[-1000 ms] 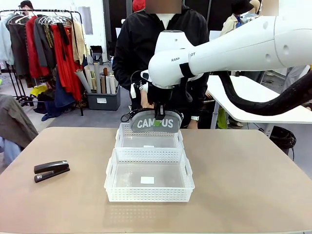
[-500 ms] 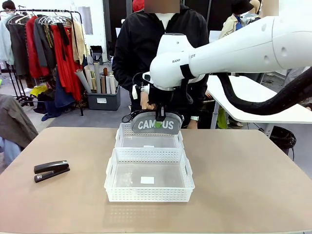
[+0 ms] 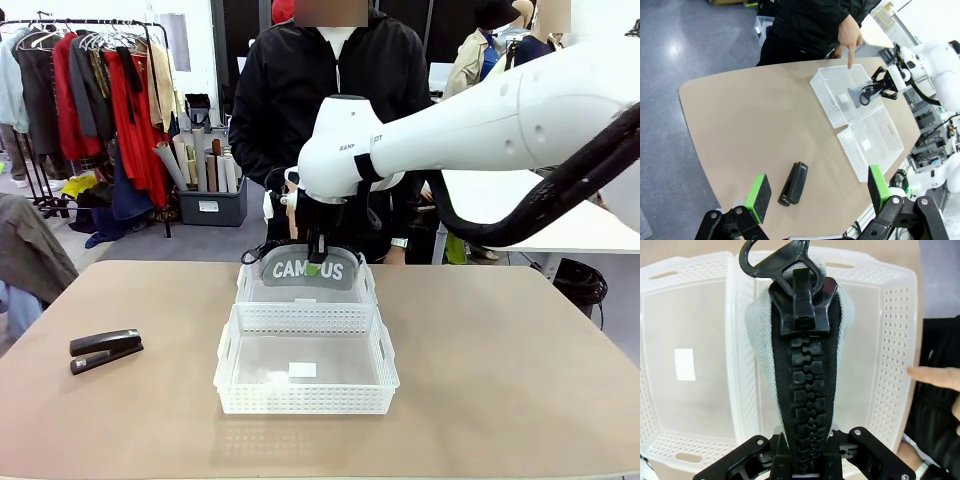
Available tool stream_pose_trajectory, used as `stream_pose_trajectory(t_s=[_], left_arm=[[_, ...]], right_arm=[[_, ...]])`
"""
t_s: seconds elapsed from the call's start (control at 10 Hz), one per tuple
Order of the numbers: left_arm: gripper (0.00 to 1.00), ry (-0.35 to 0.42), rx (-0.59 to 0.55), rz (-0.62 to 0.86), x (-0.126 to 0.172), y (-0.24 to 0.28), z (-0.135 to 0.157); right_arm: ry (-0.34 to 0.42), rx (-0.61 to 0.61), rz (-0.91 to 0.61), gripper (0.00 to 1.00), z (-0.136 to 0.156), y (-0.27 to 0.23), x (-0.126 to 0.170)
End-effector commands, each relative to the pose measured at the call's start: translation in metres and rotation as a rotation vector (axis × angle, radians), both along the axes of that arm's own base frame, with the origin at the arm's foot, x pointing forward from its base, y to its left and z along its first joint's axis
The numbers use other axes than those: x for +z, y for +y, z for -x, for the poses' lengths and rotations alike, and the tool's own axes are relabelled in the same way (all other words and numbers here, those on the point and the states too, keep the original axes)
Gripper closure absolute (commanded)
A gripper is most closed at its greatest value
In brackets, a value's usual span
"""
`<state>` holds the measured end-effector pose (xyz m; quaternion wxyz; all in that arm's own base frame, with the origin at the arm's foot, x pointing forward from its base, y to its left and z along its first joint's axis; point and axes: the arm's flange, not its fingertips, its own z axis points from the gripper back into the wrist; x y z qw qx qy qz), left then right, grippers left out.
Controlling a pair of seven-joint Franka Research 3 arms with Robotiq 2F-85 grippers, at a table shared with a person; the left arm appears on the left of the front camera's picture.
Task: Distribute items into two baskets.
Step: Place the picked Pencil pouch into the Organizing basket as instructed by the person.
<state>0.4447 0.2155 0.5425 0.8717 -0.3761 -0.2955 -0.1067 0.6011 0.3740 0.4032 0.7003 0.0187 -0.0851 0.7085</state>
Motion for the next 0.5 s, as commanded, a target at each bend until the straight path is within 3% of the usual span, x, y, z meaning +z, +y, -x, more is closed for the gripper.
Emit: stream_pose_trajectory(t_s=[0.0, 0.4], left_arm=[[0.0, -0.004, -0.001, 0.003, 0.001, 0.0, 0.002], [0.0, -0.004, -0.001, 0.003, 0.001, 0.0, 0.002]], right_arm=[[0.005, -0.013, 0.012, 1.0, -0.018, 0.013, -0.005], [0.002, -0.036, 0.057, 1.0, -0.033, 0.024, -0.028]])
